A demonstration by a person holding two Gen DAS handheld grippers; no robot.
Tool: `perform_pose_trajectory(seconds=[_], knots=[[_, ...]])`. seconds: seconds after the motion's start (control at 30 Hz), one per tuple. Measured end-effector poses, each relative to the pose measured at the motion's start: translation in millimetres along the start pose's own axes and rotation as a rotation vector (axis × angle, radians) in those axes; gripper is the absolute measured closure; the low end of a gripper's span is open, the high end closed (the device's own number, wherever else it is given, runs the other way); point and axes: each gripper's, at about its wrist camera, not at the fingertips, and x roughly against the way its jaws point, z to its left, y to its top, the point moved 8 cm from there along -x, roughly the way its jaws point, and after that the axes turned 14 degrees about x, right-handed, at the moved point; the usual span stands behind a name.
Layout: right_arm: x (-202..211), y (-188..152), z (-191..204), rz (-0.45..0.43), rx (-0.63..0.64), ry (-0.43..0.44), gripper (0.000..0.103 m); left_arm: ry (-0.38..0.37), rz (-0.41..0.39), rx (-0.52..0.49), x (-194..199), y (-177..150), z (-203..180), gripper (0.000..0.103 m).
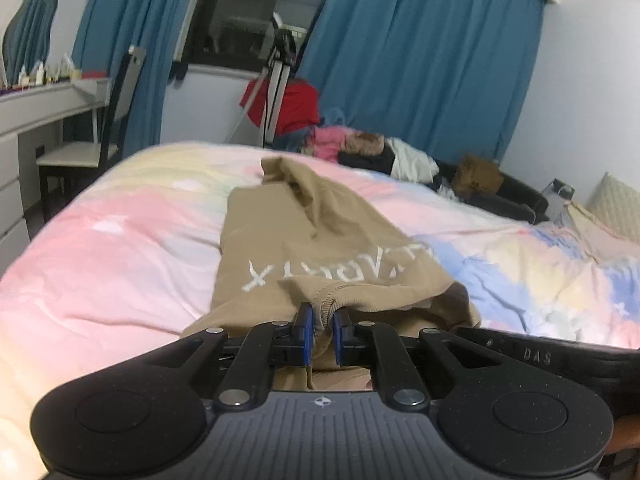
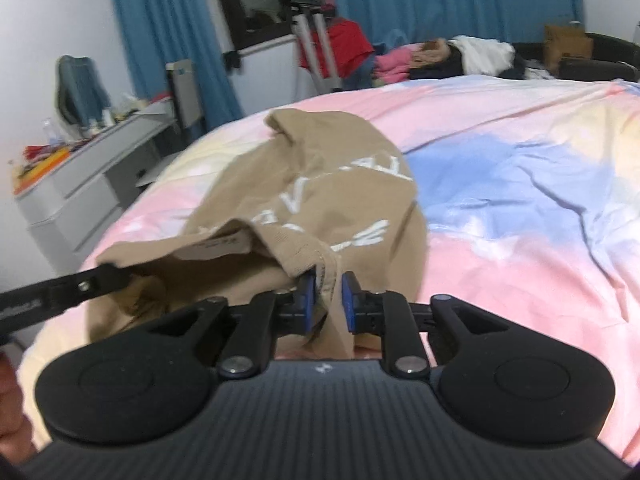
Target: Fold clothes
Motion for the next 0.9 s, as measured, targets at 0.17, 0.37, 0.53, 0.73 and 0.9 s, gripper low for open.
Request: perform_pose_trajectory(seconds=[0.17, 0.37, 0.53, 0.73, 0.9], knots=[[18.4, 4.1, 19.9, -0.059, 0.088, 0.042, 0.040, -0.071, -0.048, 0.038, 20.0, 8.8, -9.8, 0.092], [25.8, 20.7, 35.7, -0.175, 0.135, 0.004, 0.042, -0.161, -0.079, -0.009, 37.4, 10.1, -33.2, 0.092], [9.8, 18.2, 20.7, -0.123, 0.076, -0.072, 0.042, -0.216, -0.163, -0.024, 56.0, 14.1, -48.4, 0.093], [-8.6, -5.5, 10.8, 0.062, 0.041, -0.050, 0.042, -0.217, -0.257, 0.043, 80.2, 31.9, -41.2, 0.093], [-9.3, -13.2, 13.4, 0.098, 0.125, -0.098, 0.038, -0.203, -0.292, 0.083, 92.4, 41.7, -29.6, 0.094]])
